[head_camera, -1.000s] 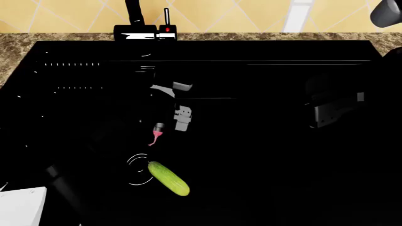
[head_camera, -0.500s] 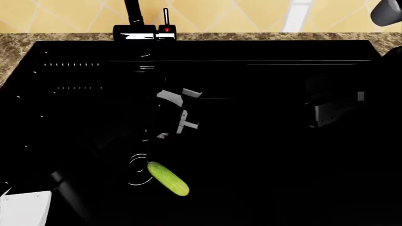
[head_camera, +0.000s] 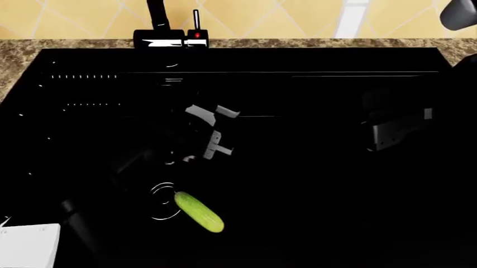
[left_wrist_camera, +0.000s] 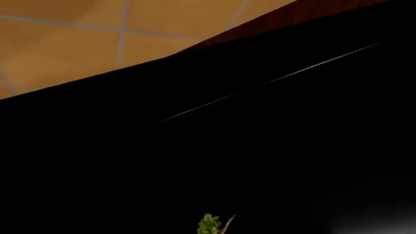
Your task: Pick up the fruits and vegetables and place them in the sink. Turn on the sink faucet to wash them. Then turn the sink off and put them in the tray.
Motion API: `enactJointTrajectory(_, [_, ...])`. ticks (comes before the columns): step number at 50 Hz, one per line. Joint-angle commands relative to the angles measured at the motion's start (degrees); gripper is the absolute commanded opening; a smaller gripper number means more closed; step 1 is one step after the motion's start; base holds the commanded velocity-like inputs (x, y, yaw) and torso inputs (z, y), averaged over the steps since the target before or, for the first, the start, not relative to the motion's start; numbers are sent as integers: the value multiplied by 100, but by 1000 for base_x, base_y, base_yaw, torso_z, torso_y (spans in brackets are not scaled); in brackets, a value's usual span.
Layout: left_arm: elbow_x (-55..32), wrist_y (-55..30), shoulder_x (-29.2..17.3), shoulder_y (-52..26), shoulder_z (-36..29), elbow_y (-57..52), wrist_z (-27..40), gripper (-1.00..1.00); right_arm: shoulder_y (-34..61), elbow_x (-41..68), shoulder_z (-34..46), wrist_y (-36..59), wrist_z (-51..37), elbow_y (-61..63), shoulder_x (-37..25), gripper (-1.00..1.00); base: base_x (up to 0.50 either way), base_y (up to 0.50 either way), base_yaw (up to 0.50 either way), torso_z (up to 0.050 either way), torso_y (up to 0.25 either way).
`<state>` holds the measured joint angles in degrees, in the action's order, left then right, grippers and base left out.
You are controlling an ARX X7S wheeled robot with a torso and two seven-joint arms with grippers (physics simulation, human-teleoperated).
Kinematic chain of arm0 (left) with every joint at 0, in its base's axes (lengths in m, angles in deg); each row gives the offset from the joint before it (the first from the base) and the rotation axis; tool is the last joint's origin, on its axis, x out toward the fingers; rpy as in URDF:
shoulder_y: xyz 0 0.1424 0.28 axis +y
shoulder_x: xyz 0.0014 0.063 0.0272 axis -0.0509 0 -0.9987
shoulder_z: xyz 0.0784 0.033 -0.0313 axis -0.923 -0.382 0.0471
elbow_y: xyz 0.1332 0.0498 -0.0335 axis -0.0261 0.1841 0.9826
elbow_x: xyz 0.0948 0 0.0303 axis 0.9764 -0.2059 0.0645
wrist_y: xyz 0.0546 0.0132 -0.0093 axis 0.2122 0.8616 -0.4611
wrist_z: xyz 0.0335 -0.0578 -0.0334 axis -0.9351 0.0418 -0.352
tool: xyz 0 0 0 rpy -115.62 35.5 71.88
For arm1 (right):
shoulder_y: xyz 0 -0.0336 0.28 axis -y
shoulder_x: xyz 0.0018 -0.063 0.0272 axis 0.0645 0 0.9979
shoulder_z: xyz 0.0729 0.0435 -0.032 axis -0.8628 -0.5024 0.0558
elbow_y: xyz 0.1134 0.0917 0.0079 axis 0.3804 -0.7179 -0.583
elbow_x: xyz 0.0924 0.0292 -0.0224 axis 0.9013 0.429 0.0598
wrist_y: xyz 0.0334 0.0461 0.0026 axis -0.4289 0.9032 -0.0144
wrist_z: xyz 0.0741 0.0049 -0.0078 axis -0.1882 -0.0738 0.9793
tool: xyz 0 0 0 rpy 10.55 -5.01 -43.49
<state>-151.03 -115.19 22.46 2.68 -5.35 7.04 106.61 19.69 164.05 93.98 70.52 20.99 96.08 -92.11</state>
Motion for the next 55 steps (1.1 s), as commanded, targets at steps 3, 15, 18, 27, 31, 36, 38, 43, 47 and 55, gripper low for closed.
enactJointTrajectory(3, [-2310,-108,-1,280,-663,-52,-577,-100,104,83,25,19,-87,7,19,100,0,0,0,-3,-4])
enactJointTrajectory(15, [-3092,251,-1086,173,100,-2847,695,-100,134,113,33,40,-134,-10,58,100,0,0,0,-1,-4])
enactJointTrajectory(18, [-3285,390,-1413,203,322,-3746,1115,-100,144,138,33,38,-158,-1,56,100,0,0,0,0,0])
enactJointTrajectory(27, [-3625,709,-2269,96,864,-5988,2118,-100,143,162,29,28,-192,18,33,100,0,0,0,0,0])
enactJointTrajectory(31, [-4040,650,-2961,-347,1245,-7219,2728,-100,145,190,52,46,-248,7,-6,100,0,0,0,0,0])
enactJointTrajectory(36, [-4406,555,-3377,-681,1473,-7757,3003,-100,140,187,60,90,-237,19,-22,100,0,0,0,0,0])
enactJointTrajectory(38, [-4518,499,-3493,-820,1529,-7860,3089,-100,145,169,64,126,-218,-3,-25,100,0,0,0,0,0])
enactJointTrajectory(43, [-4824,315,-3780,-1194,1625,-8034,3325,-100,169,170,93,190,-237,-60,-5,100,0,0,0,0,0])
enactJointTrajectory(47, [-5222,150,-4068,-1528,1718,-8241,3528,-100,181,166,161,249,-307,-122,75,100,0,0,0,0,0])
enactJointTrajectory(55, [-5788,63,-4670,-2009,2045,-8822,3776,-100,241,329,340,353,-388,-353,445,100,0,0,0,0,0])
